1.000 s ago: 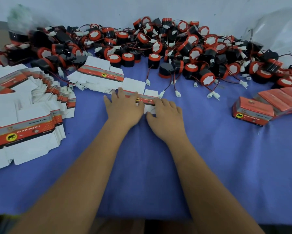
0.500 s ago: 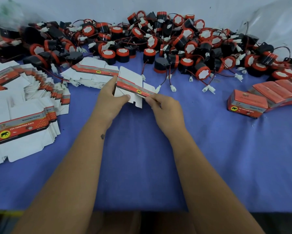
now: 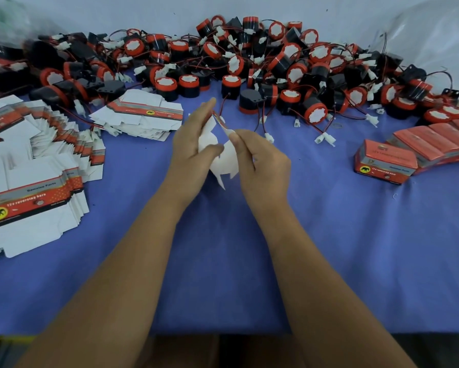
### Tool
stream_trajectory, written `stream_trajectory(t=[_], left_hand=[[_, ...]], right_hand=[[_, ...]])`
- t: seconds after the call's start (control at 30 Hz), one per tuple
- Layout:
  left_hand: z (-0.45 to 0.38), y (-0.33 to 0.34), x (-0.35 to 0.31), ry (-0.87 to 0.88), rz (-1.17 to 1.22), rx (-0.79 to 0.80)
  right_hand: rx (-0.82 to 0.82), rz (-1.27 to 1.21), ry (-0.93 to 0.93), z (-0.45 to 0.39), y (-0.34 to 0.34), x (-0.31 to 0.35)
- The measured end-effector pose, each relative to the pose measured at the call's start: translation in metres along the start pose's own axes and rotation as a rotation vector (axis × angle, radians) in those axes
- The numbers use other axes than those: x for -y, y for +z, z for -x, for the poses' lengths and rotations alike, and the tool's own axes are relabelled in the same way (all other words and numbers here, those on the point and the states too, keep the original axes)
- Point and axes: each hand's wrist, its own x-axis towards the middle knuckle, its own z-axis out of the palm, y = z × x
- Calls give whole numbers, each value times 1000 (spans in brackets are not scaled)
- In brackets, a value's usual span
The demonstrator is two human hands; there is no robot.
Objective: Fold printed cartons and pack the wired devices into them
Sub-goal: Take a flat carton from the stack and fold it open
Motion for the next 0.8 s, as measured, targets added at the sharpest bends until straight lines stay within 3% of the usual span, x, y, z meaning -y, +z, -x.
stream_trajectory(t=[0.1,0.23,0.37,0.47,0.63,0.8], left_hand=[[-1,-5,-1,107,-55,-166],[-2,-11,1,-128,164,-386],[-9,-13,-1,-221,290,-495],[-8,-6,1,-241,361,-463],[-7,-2,-5,-155,542,-288],[-6,1,-8,-134,549,-87]], right_hand=[[35,-77,-19,2,1,0],[135,-325,168,1,3,-6],[395,-237,141,-5,2,-15],[459,-152,62,-5,7,-14],[324,-97,61,-6,8,-14],[203,-433,312,-8,3,-5]])
